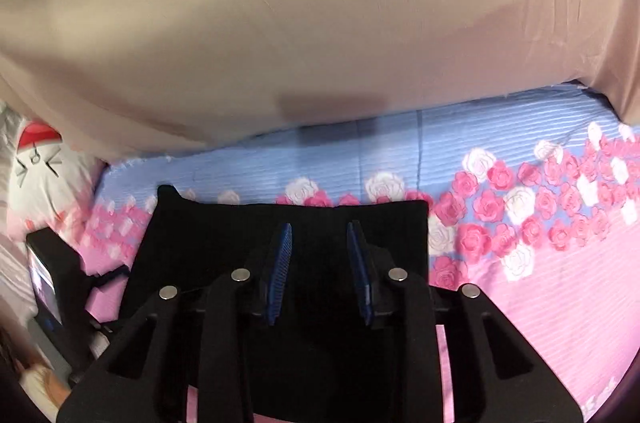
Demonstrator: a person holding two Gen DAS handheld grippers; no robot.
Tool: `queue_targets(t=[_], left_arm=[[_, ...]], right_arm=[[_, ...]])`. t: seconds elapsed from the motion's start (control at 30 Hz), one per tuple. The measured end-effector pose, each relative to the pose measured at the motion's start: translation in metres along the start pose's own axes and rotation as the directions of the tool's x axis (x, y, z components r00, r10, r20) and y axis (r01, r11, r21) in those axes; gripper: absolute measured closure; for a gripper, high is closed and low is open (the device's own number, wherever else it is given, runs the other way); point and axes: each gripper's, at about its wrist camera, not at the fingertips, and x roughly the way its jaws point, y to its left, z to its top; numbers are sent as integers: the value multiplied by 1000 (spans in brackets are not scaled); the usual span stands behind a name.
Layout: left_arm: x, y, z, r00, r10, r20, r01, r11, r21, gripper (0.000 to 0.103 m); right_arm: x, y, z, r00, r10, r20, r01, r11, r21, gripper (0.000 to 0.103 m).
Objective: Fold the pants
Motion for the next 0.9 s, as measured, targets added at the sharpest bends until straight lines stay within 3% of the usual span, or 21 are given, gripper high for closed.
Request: queue_targets(t=[0.03,0.2,0.37,0.43,0.63,0.9], left_arm=[[0,-1,0,1000,3,2,-3,1000,2,32],[-6,-11,0,999,33,8,-33,999,32,32],[-9,-8,-2,1000,23,3,-23,1000,12,33],[-15,-6,-1,1000,6,0,-6,1000,-6,33],[-37,-6,-8,1000,-20,-13,20,999,-26,33],[-90,-7,-26,999,-42,4,42,998,-42,33]], right_arm=[[17,-6,-5,997,-24,-67,24,1000,-2,77],[-38,-3,-17,995,39,89,-42,998,39,74],[-30,-18,-63,1000,-1,-1,2,999,46,76],[-37,-22,-67,1000,3,17,-4,998,58,77],[-110,-18,-63,991,57,120,-73,988,135,74],[-144,-4,-96,995,36,95,-48,989,136,74]])
